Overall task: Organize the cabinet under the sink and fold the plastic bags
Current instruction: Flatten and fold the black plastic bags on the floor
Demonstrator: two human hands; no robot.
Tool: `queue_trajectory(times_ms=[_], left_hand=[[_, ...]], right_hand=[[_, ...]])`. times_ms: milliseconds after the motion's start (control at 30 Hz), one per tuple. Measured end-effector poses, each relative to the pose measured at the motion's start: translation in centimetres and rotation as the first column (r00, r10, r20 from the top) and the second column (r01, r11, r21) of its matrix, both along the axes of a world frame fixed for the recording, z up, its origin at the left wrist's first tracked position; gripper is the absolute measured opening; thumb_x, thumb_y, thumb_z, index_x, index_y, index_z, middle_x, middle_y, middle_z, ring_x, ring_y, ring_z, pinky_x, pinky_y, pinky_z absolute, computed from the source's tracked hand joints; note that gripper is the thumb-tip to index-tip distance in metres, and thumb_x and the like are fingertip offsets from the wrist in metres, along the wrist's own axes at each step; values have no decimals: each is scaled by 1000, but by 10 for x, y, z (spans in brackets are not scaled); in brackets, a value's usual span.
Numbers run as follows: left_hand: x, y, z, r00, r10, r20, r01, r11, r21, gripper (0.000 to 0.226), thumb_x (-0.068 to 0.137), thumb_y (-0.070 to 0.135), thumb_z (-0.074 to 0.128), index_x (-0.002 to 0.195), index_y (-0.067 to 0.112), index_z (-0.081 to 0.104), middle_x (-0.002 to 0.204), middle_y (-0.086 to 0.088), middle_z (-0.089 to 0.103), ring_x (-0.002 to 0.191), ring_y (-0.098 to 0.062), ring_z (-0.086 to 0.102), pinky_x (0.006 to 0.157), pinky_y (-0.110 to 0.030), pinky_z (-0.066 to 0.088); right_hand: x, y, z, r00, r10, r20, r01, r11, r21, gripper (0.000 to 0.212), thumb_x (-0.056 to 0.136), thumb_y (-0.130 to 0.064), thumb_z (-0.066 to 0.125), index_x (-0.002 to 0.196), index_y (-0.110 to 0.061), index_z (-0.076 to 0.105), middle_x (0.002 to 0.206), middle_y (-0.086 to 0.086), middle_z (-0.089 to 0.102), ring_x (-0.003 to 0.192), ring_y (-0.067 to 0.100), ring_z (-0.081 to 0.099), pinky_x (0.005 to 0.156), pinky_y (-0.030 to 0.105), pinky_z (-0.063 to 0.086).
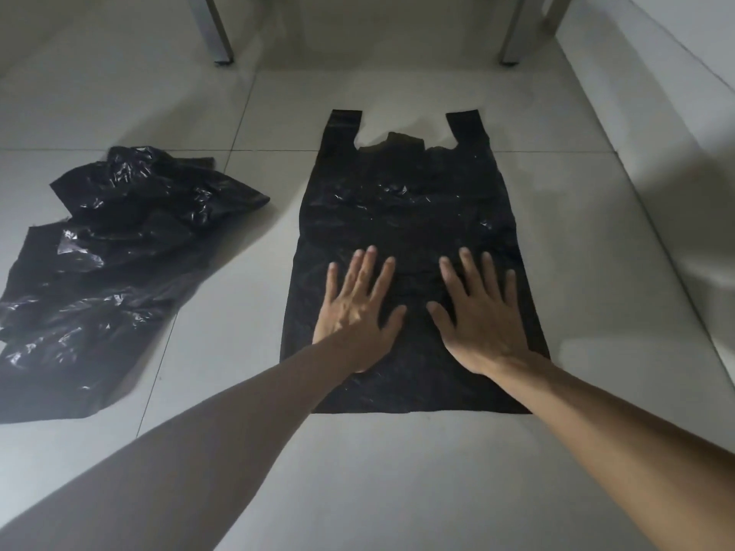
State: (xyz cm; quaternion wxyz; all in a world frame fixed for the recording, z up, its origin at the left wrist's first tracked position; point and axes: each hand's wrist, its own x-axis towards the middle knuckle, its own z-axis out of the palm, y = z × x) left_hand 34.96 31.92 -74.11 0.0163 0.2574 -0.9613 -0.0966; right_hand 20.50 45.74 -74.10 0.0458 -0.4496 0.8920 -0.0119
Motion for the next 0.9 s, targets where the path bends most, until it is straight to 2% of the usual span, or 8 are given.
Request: queue_trajectory(times_ms=[167,300,433,533,633,700,767,900], left_hand=[[-32,-19,-5,999,-38,-5,38,999,-3,66,93,44,15,154,24,2,162,-4,-6,149,-21,-9,119,-52,0],[-21,-56,-24,989,111,100,-107,993,-51,71,89,65,7,152,34,-4,161,3,-12,148,-17,-13,119,-50,-4],[-10,-80,-26,964,221,146,-220,975,-29,76,87,71,1,152,33,-6,160,2,-15,147,-17,-17,119,-50,-6],[-27,-83,-12,977,198,83,-198,980,-12,78,88,70,2,153,28,-6,160,-1,-15,146,-20,-18,119,-49,-9],[-58,-88,-5,998,60,-15,-60,997,-47,77,89,67,5,153,26,-3,161,-1,-11,147,-18,-15,119,-47,-8],[-68,-100,-11,999,45,22,-44,998,-40,74,91,68,9,153,30,-5,161,1,-12,147,-17,-15,119,-49,-6],[-66,-114,-22,987,131,95,-127,991,-43,76,88,72,9,152,33,-7,161,4,-13,147,-16,-15,119,-49,-5],[-64,-123,-26,967,216,137,-212,976,-47,81,85,74,11,153,32,-3,161,4,-11,148,-17,-13,119,-47,-5]], right_hand=[[-18,-46,-7,998,46,30,-45,997,-55,59,101,-45,24,155,-31,6,164,3,-1,150,31,-2,119,57,5],[-59,-38,-18,996,-62,72,59,998,38,67,94,-66,13,153,-39,-3,164,-2,-8,150,24,-8,119,54,-3],[-73,-28,-17,982,-186,35,182,979,92,76,91,-70,12,154,-30,0,164,2,-2,150,29,-3,118,58,4],[-69,-55,-4,985,-174,12,174,984,-35,73,95,-62,21,155,-23,6,163,7,5,150,33,3,117,60,7],[-74,-92,4,998,-55,9,56,987,-153,68,97,-59,21,155,-28,5,164,5,3,150,31,-1,118,57,0],[-85,-103,-4,999,-37,32,40,994,-101,69,95,-63,17,155,-32,1,164,3,-2,150,29,-4,118,58,-1],[-98,-103,-17,996,-75,47,76,997,-10,73,91,-70,11,154,-34,0,164,2,-4,150,29,-5,118,59,0],[-109,-101,-25,993,-118,17,118,993,8,79,88,-75,5,155,-34,2,164,1,-2,150,29,-4,118,58,1]])
